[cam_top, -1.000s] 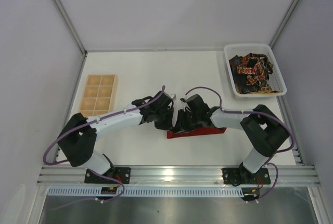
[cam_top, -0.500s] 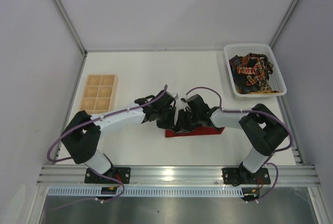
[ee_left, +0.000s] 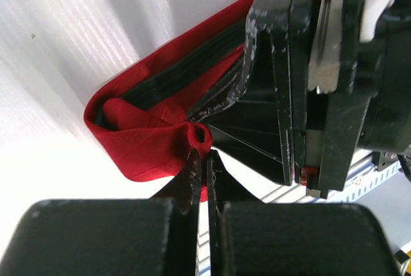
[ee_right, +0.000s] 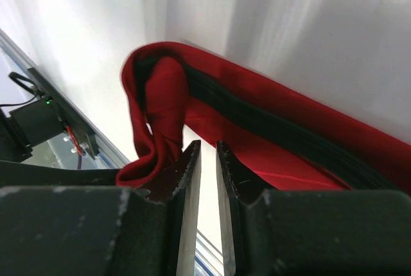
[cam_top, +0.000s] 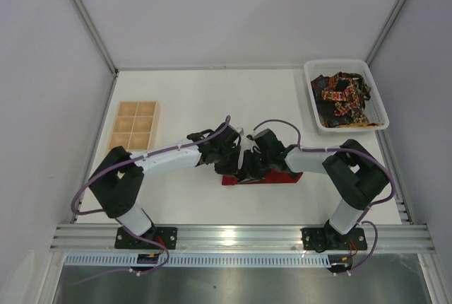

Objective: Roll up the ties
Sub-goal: Roll the tie

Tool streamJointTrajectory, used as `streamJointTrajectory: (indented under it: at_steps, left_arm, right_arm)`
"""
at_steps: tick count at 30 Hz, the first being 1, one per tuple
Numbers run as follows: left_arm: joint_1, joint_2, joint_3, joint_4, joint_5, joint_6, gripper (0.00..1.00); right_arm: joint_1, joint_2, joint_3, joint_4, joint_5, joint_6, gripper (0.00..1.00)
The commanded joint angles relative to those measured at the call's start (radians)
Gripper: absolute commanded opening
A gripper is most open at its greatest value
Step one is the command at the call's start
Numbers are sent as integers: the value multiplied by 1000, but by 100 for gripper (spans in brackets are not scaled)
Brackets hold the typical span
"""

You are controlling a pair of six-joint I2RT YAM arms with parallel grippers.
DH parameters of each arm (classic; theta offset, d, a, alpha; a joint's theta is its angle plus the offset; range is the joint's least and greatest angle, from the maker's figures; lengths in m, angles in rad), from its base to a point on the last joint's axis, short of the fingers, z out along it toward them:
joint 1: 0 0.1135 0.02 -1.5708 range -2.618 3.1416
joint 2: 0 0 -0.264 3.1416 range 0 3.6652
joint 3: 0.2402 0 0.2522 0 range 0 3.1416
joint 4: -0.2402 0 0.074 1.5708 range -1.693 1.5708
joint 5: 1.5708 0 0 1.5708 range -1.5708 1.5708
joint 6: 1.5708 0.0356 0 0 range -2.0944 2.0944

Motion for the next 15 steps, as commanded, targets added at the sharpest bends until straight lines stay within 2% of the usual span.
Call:
streamJointTrajectory:
  at_steps: [1,15]
  left_arm:
    - [-7,17,54,8,14,17,0]
    - [-7,32,74,4,20,25,0]
  right_arm:
    - [-4,-46,23,-69,28,-23,20]
    - [-84,-121,58,-196,80,-103,18]
